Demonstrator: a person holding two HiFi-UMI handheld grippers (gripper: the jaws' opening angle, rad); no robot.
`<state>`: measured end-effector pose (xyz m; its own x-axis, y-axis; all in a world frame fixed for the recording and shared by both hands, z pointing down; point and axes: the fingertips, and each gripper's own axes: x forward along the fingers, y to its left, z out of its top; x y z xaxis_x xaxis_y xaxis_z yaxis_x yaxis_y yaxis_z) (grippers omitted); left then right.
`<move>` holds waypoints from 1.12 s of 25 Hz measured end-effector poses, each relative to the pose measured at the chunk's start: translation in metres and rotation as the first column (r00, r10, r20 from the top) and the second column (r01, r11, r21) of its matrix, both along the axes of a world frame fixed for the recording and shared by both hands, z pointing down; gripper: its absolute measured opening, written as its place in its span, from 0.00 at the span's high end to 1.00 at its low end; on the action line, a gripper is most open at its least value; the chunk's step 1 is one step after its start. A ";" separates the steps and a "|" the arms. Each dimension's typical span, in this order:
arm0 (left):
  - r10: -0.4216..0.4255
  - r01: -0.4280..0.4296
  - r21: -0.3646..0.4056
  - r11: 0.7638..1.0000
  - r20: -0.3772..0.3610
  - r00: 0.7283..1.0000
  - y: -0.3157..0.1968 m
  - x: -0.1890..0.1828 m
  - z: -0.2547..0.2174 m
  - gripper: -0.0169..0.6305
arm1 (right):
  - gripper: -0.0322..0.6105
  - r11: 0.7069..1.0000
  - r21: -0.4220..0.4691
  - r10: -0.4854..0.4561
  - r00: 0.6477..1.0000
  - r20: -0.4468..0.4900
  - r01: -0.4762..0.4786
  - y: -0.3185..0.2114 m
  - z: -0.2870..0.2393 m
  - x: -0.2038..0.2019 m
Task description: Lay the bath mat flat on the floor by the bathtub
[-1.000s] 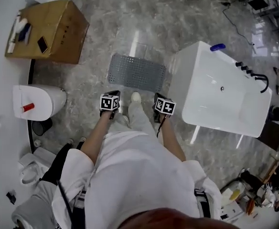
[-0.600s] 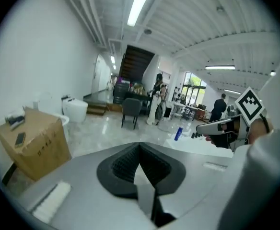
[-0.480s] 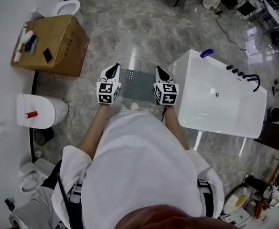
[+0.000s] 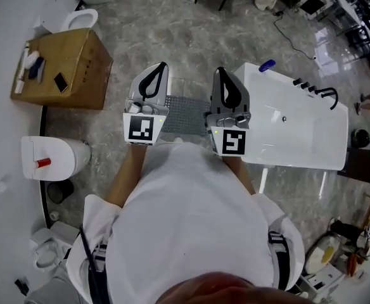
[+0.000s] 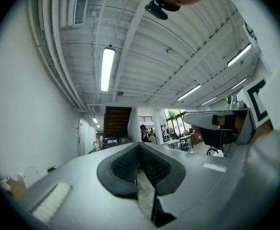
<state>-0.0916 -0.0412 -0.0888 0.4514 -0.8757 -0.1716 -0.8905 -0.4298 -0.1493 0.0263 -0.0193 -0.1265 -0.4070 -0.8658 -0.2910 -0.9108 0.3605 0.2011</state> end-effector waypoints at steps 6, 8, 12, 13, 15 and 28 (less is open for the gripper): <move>0.070 -0.073 -0.025 0.997 -0.102 0.992 0.019 0.004 -0.023 0.98 | 0.95 0.999 -0.048 0.002 1.000 0.006 -0.002 0.012 0.008 -0.006; 0.080 -0.082 -0.025 0.996 -0.099 0.992 0.024 0.003 -0.025 0.98 | 0.95 0.999 -0.046 0.016 1.000 0.003 -0.015 0.018 0.006 -0.007; 0.067 -0.070 -0.028 0.997 -0.071 0.995 0.030 -0.003 -0.017 0.98 | 0.95 0.998 -0.047 0.035 0.999 -0.011 -0.036 0.028 0.004 -0.014; 0.068 -0.070 -0.034 0.997 -0.070 0.995 0.030 -0.005 -0.015 0.98 | 0.95 0.998 -0.042 0.035 0.999 -0.017 -0.036 0.030 0.003 -0.016; 0.071 -0.075 -0.040 0.996 -0.075 0.995 0.032 -0.010 -0.014 0.98 | 0.95 0.998 -0.041 0.039 0.999 -0.022 -0.040 0.033 0.003 -0.022; 0.118 -0.122 -0.038 0.992 -0.087 0.989 0.036 -0.024 -0.012 0.98 | 0.95 0.994 -0.070 0.076 0.997 -0.033 -0.079 0.038 0.009 -0.041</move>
